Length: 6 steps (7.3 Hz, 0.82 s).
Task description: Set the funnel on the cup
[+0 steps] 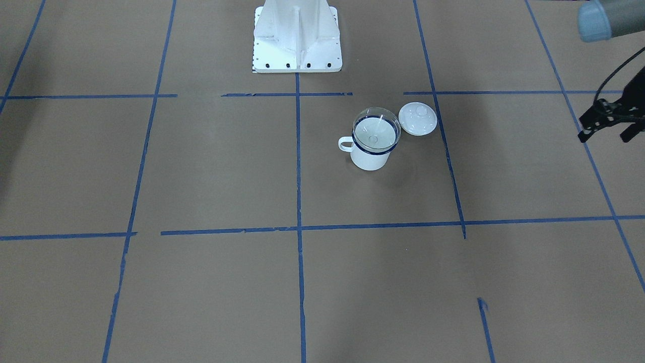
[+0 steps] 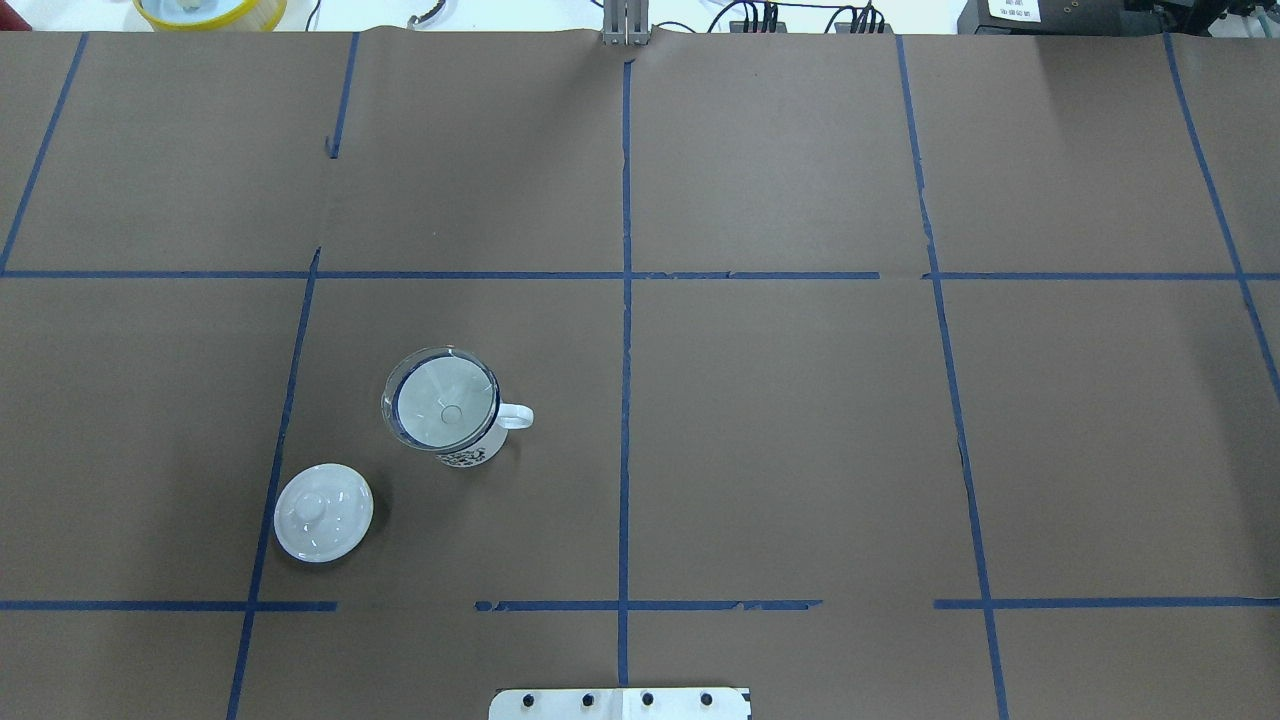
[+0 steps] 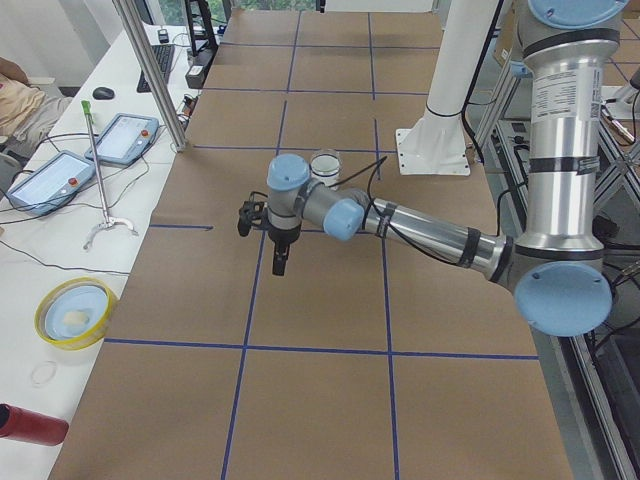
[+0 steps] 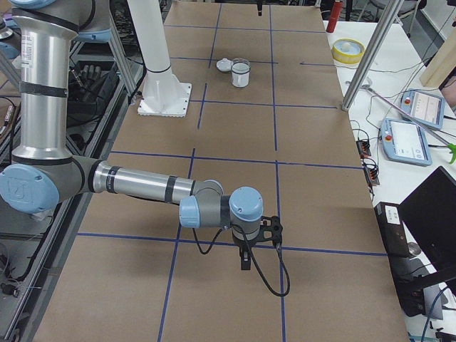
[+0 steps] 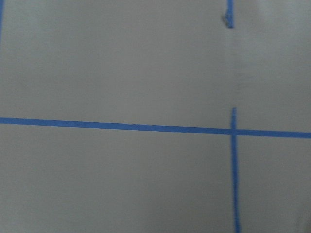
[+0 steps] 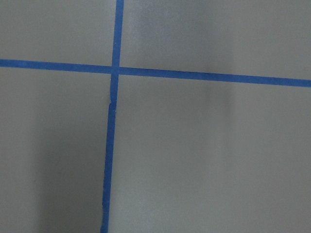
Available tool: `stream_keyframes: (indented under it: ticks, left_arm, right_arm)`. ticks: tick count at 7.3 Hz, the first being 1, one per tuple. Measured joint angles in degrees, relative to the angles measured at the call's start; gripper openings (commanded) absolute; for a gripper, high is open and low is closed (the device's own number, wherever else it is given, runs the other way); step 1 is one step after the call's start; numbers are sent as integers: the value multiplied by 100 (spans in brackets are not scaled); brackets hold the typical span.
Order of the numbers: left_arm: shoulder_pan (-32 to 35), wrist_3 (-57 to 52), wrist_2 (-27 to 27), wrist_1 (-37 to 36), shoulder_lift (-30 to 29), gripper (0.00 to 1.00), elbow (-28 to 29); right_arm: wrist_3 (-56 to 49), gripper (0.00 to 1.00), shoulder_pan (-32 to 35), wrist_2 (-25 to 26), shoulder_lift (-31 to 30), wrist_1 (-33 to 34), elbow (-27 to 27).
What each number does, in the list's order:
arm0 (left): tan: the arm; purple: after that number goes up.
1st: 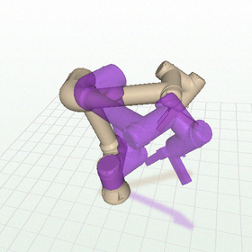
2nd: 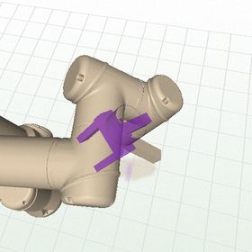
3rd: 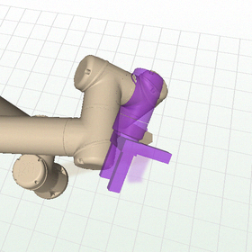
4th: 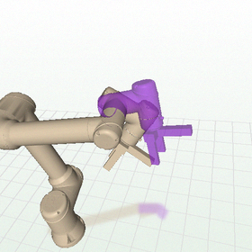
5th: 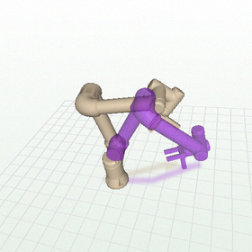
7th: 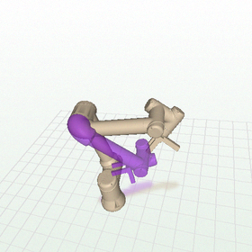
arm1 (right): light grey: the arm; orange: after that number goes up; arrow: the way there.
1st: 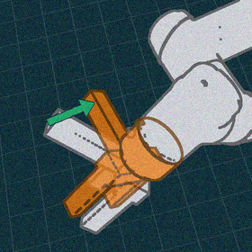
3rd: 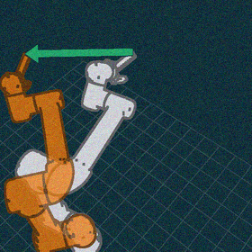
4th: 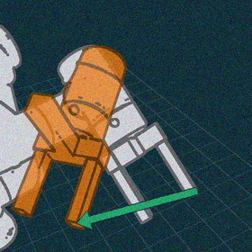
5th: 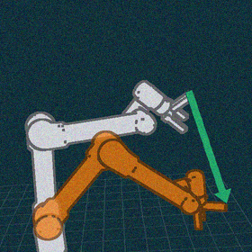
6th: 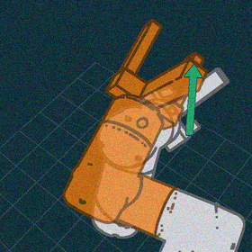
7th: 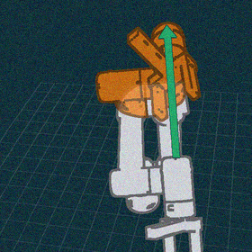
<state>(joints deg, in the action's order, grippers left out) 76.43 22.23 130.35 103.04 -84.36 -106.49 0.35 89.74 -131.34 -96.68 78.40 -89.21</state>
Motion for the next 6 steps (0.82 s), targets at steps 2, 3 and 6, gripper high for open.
stream_keyframes:
  ticks: [2,3,6]
  left_arm:
    - [940,-1404,399,-87,399,100,470]
    - [1119,-1832,442,-501,360,100,540]
    - [1383,-2666,470,-1076,283,100,585]
  right_arm:
    - [0,100,0,-2,0,0,0]
    - [0,100,0,-2,0,0,0]
    - [0,100,0,-5,0,0,0]
